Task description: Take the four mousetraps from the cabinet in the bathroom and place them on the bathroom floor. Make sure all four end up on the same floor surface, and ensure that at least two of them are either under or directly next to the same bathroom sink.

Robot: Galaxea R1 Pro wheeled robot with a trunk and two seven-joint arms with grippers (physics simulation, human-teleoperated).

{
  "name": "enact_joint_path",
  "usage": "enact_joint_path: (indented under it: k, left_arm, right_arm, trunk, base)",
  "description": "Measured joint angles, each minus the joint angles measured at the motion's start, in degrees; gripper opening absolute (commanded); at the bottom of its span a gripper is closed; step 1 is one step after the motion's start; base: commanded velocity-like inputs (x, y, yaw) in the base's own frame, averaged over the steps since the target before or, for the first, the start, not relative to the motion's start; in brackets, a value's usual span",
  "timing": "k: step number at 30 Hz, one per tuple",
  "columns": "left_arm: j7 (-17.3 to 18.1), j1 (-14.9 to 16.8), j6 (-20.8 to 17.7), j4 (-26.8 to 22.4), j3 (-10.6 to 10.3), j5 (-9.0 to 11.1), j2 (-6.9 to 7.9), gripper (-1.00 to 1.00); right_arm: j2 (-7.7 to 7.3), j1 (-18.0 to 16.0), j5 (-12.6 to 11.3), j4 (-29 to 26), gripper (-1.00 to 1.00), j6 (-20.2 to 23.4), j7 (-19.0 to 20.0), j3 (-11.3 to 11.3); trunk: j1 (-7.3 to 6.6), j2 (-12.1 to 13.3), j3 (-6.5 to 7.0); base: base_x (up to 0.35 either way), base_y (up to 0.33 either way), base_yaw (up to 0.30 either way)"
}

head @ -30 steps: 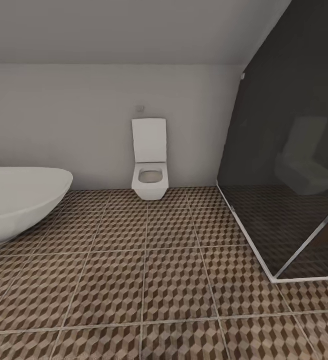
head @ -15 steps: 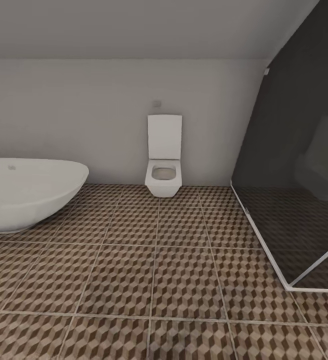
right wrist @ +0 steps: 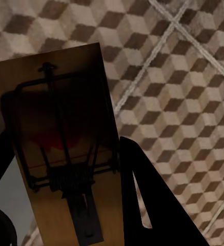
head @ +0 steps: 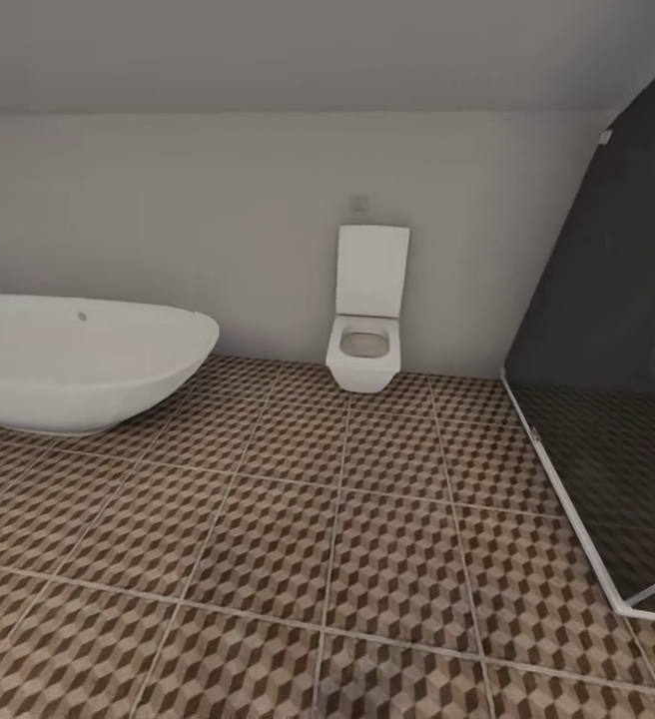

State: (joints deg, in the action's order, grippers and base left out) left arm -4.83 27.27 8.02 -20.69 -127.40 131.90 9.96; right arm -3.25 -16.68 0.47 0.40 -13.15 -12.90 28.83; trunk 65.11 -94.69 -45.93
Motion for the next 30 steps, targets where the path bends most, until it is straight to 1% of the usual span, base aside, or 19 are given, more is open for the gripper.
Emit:
enact_joint_path:
  k: [30]
  left_arm:
    - [-0.2,0.0,0.0,0.0,-0.1,0.0,0.12,-1.00]
  right_arm:
    - [-0.09,0.0,-0.1,0.0,-1.00,-0.1,-0.1,0.0]
  trunk:
    - [0.00,0.0,-0.77]
  base:
    - [0.000,0.000,0.280]
